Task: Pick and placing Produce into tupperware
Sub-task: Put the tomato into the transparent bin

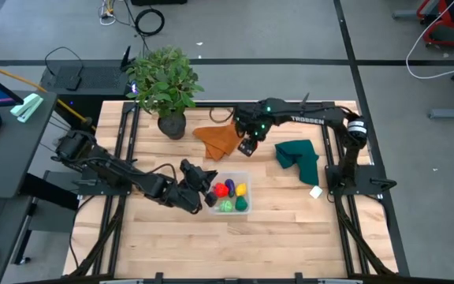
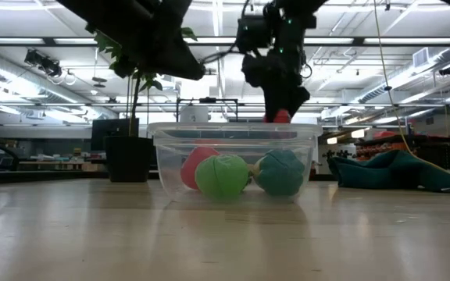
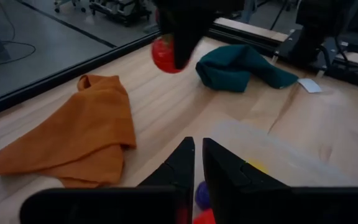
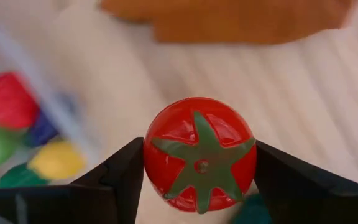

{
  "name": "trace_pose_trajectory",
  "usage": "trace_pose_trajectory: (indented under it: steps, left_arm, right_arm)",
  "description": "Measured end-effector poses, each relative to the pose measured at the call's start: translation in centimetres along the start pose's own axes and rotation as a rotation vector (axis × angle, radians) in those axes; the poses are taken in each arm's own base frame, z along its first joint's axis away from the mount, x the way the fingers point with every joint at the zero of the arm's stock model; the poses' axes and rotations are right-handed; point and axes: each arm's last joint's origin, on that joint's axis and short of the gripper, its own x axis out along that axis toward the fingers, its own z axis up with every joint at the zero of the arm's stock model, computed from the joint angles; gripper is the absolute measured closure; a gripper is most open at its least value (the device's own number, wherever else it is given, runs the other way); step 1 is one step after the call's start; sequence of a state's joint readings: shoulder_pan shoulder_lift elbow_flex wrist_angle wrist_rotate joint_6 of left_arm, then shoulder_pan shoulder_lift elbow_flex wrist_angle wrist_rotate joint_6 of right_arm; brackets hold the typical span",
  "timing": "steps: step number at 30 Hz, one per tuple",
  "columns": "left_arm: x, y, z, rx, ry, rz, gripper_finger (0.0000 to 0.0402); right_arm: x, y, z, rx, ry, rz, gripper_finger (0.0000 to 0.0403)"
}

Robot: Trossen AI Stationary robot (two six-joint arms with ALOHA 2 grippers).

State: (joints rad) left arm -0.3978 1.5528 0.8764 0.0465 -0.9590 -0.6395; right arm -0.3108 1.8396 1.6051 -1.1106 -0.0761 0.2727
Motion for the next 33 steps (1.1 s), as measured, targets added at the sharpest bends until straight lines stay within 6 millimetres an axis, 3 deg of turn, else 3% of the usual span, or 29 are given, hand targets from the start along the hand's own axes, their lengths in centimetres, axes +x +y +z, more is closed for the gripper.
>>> trace_pose_trajectory:
  steps: [10, 16, 22, 33]
  left_arm:
    - [-1.5, -0.8, -0.8, 0.013, 0.008, -0.035, 0.0366]
    - [-2.0, -1.0, -1.0, 0.014, 0.01, -0.051, 0.0369]
    - [-2.7, -1.4, -1.3, 0.022, -0.004, -0.058, 0.0363]
    - [-3.9, -1.8, -1.8, 0.028, 0.001, -0.08, 0.0373]
  right_arm:
    - [-0.2, 8.2, -3.1, -0.103, -0.017, 0.083, 0.0175]
    - [-0.1, 11.8, -4.4, -0.122, -0.068, 0.148, 0.0175]
    - [0.6, 13.1, -4.9, -0.142, -0.08, 0.17, 0.0175]
    - [4.2, 13.6, -4.4, -0.176, -0.022, 0.133, 0.0175]
